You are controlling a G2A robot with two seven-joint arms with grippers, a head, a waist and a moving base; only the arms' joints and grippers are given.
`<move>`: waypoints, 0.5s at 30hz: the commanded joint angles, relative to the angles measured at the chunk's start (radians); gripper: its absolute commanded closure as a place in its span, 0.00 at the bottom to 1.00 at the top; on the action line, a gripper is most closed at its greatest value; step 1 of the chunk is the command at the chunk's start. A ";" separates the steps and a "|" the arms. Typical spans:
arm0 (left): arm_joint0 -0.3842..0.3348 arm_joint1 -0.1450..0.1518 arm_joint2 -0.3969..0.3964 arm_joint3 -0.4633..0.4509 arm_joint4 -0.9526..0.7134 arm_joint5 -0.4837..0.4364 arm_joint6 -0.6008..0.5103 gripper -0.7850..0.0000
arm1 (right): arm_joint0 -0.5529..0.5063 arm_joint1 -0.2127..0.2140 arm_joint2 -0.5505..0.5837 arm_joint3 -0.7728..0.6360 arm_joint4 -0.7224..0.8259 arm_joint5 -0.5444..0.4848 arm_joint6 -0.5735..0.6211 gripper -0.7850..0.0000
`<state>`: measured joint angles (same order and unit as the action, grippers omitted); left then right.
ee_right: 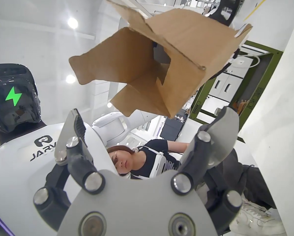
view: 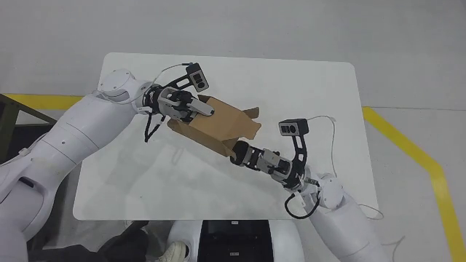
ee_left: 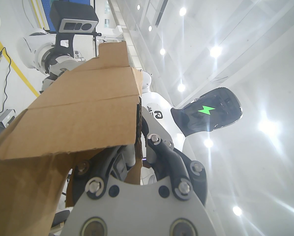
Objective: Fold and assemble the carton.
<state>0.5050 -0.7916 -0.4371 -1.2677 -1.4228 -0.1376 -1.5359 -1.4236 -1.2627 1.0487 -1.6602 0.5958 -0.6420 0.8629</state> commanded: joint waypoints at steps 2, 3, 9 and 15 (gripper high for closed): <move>0.000 0.000 0.000 0.000 0.000 0.000 0.000 1.00 | 0.010 -0.001 -0.001 0.023 0.029 -0.001 0.002 0.00; 0.000 0.000 0.000 0.000 0.000 0.000 0.000 1.00 | 0.012 -0.001 -0.001 0.025 0.048 0.002 0.015 0.00; 0.000 0.000 0.000 0.000 0.000 0.000 0.000 1.00 | 0.000 0.003 -0.012 0.000 0.113 0.029 0.099 0.00; 0.000 0.000 0.000 0.000 0.000 0.000 0.000 1.00 | -0.027 0.006 -0.034 -0.060 0.118 0.045 0.142 0.00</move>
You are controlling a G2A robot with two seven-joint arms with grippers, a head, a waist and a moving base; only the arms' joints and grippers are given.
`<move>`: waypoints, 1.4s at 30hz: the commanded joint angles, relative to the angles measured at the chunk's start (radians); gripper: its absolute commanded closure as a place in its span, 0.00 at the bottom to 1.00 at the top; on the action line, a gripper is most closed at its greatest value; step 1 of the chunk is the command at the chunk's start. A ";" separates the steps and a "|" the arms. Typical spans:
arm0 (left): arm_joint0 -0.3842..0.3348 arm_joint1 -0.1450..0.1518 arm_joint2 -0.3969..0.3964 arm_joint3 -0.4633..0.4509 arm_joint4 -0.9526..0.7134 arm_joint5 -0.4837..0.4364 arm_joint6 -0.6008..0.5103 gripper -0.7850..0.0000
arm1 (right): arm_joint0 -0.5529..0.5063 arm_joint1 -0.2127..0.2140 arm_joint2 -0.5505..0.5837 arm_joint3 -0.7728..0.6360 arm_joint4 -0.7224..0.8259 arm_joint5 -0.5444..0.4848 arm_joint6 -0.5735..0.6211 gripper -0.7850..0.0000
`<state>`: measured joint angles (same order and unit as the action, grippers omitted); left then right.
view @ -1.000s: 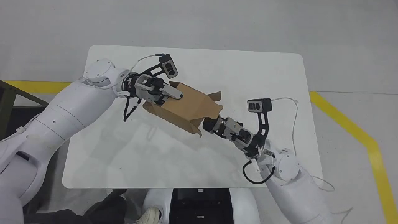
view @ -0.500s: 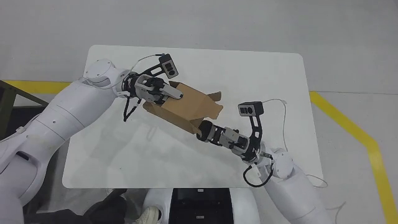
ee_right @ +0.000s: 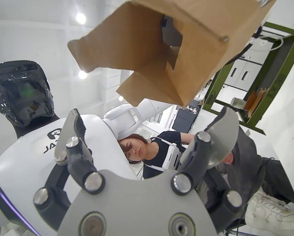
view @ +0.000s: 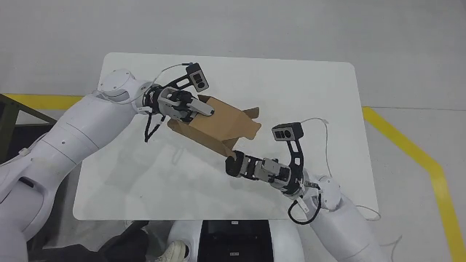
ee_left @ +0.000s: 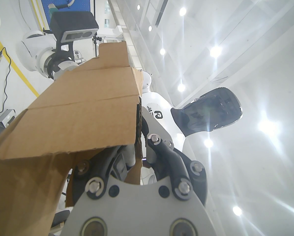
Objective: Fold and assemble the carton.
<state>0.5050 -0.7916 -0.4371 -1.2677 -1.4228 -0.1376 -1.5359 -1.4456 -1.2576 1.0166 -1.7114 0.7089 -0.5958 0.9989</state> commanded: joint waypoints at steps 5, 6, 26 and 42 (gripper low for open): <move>0.000 0.000 0.000 0.000 0.000 0.000 0.000 1.00 | -0.019 0.002 -0.012 -0.059 0.045 -0.019 0.053 0.00; 0.000 0.000 0.000 0.000 0.000 0.000 0.000 1.00 | -0.023 0.002 -0.014 -0.074 0.051 -0.024 0.060 0.00; 0.000 0.000 0.000 0.000 0.000 0.000 0.000 1.00 | -0.071 0.000 -0.008 -0.160 0.047 -0.146 -0.015 0.00; 0.000 0.000 0.000 0.000 0.000 0.000 0.000 1.00 | 0.060 -0.022 -0.018 -0.061 -0.001 -0.122 -0.168 0.00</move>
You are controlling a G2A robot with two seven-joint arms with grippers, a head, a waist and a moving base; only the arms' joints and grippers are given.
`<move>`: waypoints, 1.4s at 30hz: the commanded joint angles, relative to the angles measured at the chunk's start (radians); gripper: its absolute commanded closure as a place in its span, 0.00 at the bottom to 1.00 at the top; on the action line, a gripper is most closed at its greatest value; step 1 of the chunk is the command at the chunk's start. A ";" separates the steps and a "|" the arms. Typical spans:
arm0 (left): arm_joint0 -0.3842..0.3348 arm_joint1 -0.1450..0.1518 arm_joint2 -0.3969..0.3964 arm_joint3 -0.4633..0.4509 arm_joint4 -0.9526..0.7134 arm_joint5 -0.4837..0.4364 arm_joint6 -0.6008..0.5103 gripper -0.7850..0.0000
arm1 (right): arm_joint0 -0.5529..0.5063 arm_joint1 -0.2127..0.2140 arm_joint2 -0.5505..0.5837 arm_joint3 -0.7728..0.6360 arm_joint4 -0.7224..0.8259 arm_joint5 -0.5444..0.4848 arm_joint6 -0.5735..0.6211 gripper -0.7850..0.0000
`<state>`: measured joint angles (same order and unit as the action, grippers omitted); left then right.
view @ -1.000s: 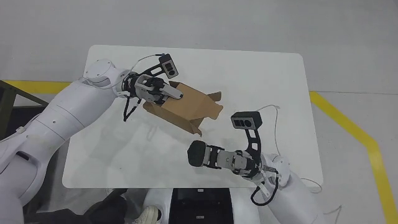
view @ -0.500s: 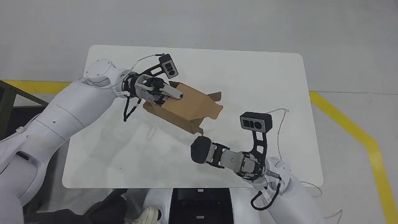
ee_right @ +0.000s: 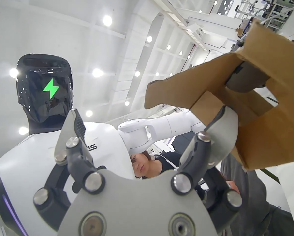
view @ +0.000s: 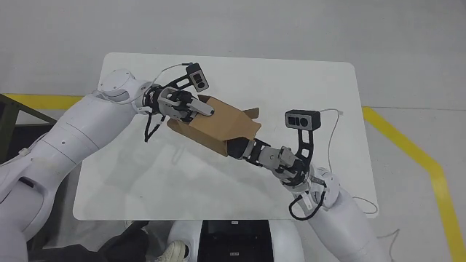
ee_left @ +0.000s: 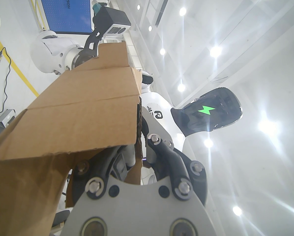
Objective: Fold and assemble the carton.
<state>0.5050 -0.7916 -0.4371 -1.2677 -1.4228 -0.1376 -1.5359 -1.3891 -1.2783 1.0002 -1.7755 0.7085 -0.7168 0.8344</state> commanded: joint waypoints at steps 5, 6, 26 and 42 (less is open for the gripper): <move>0.000 0.000 0.000 0.000 0.000 0.000 0.000 1.00 | 0.012 -0.005 -0.008 0.018 -0.008 -0.001 -0.015 0.00; 0.000 0.000 0.000 0.000 0.000 0.000 0.000 1.00 | 0.012 -0.005 -0.009 0.019 -0.009 -0.002 -0.016 0.00; 0.000 0.000 0.000 0.000 0.000 0.000 0.000 1.00 | -0.094 0.030 0.171 0.002 -0.208 0.114 -0.105 0.00; 0.031 -0.012 -0.075 0.035 0.187 0.030 0.042 1.00 | -0.054 0.036 0.244 0.011 -0.310 0.183 -0.234 0.00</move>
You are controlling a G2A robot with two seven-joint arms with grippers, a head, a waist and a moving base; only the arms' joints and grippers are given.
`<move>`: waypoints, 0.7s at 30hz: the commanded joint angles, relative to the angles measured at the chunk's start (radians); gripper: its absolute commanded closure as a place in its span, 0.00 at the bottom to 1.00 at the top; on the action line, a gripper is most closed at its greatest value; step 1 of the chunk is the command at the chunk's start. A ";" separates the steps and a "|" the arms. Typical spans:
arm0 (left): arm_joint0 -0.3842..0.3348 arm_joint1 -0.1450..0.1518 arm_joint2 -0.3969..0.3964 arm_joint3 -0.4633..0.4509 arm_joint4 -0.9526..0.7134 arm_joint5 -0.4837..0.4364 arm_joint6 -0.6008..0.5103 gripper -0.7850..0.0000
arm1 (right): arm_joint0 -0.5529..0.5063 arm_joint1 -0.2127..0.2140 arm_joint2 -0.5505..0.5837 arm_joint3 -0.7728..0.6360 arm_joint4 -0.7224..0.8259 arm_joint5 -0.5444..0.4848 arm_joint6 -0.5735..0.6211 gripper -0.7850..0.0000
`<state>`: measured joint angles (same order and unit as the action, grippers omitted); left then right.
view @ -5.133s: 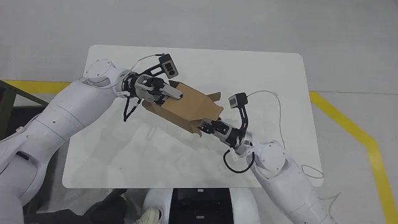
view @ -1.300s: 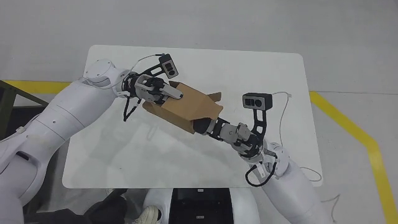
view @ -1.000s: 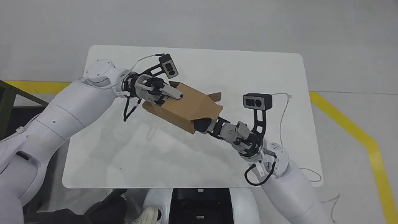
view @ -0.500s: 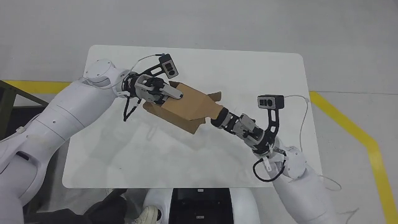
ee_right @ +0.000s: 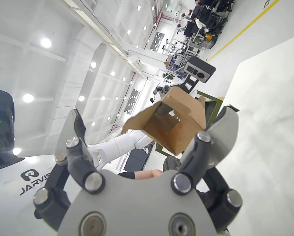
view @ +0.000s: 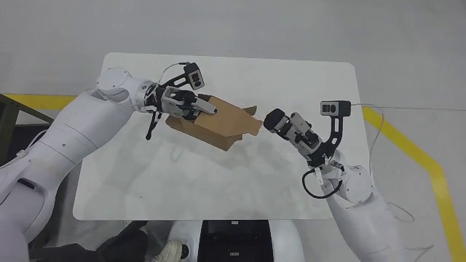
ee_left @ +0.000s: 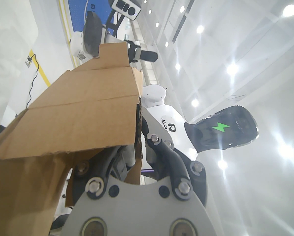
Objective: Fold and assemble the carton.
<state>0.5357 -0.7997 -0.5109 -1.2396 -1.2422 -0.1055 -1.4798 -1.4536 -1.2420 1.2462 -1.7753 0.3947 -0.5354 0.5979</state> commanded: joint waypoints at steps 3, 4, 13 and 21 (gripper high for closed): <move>-0.001 -0.020 -0.003 0.028 0.034 -0.016 -0.048 1.00 | 0.048 -0.003 -0.011 0.050 0.022 -0.003 0.011 0.00; -0.002 -0.026 -0.004 0.035 0.043 -0.022 -0.055 1.00 | 0.060 -0.005 -0.015 0.065 0.031 -0.006 0.013 0.00; -0.001 -0.065 -0.006 0.059 0.063 -0.011 -0.056 1.00 | 0.170 -0.019 -0.081 0.181 0.161 -0.033 0.118 0.00; -0.005 -0.090 -0.017 0.089 0.064 0.004 -0.056 1.00 | 0.172 -0.023 -0.115 0.188 0.242 -0.044 0.227 0.00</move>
<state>0.5304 -0.8870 -0.5260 -1.1573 -1.1777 -0.1032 -1.5359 -1.2774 -1.2646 1.1334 -1.5837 0.6260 -0.5745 0.8132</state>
